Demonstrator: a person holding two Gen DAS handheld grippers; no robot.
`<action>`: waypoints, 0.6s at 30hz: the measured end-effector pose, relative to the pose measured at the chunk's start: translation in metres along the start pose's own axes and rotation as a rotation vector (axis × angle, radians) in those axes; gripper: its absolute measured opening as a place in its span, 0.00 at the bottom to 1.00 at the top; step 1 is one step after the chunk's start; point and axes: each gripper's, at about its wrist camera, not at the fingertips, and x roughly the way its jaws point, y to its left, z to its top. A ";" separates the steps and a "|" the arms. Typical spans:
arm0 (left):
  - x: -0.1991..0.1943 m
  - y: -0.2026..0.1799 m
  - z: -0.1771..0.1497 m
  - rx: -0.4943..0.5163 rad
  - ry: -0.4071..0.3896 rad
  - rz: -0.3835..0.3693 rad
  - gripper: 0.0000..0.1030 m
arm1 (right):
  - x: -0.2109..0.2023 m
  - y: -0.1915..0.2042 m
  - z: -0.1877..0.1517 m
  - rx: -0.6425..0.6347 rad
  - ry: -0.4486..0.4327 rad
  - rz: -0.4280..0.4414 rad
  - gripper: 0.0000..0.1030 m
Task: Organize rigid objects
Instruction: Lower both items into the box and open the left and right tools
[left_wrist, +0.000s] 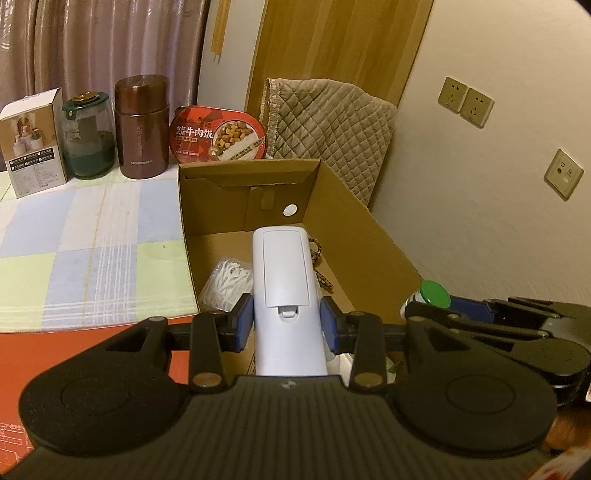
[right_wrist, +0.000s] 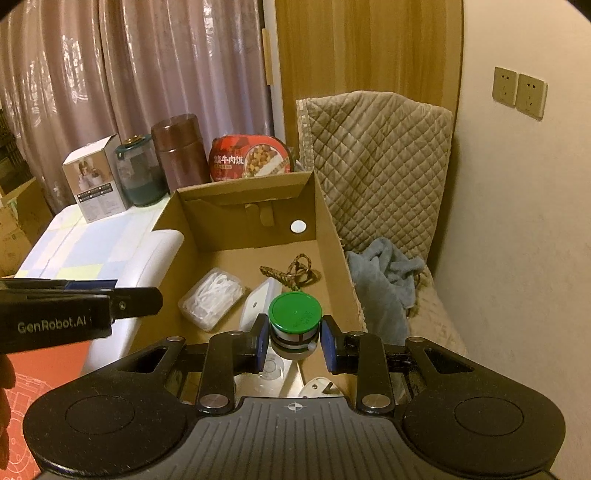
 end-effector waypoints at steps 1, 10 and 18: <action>0.001 0.001 -0.001 -0.002 0.001 -0.002 0.32 | 0.001 0.000 0.000 0.001 0.002 0.000 0.25; 0.010 0.001 -0.004 -0.008 0.013 -0.006 0.32 | 0.006 -0.001 -0.003 0.003 0.014 0.001 0.25; 0.010 0.000 -0.007 0.002 0.022 0.008 0.33 | 0.007 -0.001 -0.004 0.004 0.014 0.000 0.25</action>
